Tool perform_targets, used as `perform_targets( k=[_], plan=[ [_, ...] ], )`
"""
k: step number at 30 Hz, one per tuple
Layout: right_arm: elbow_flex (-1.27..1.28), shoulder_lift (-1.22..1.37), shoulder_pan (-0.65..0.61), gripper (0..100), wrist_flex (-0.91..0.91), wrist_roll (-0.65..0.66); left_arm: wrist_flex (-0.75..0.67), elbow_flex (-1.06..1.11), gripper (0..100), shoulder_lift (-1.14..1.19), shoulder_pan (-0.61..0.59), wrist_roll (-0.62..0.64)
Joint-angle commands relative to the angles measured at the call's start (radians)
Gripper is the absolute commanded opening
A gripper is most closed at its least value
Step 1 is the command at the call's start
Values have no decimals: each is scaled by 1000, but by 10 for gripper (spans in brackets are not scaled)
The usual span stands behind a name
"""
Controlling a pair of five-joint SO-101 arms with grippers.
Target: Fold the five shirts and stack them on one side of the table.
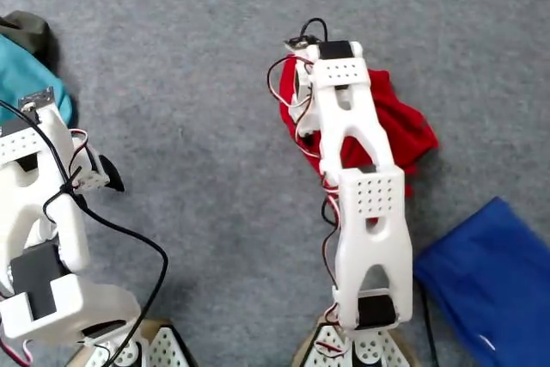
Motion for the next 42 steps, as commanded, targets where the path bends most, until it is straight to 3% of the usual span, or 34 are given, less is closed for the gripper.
perform_targets(
  k=[1, 4, 9, 20, 26, 33, 38, 42],
  plan=[
    [-107, 50, 18, 152, -3, 6, -12, -9, 250, -10, 12, -2],
    [-150, 77, 27, 133, 6, 5, -9, -11, 250, -10, 9, -3],
    [-222, 84, 44, 10, 71, 17, -9, -11, 250, -10, 11, -3],
    [-272, 68, 97, 5, 117, 54, -9, -6, 250, -10, 15, -2],
    [-308, -108, 99, 5, 120, 52, -8, -11, 250, -12, 28, 3],
    [-306, -450, 156, 5, 92, 54, -32, -38, 253, -5, 206, 144],
    [-308, -567, 326, 5, -48, 43, -121, -104, 253, -4, 422, 284],
    [-308, -588, 475, 5, -167, -64, -279, -147, 253, -1, 586, 404]
  ],
)
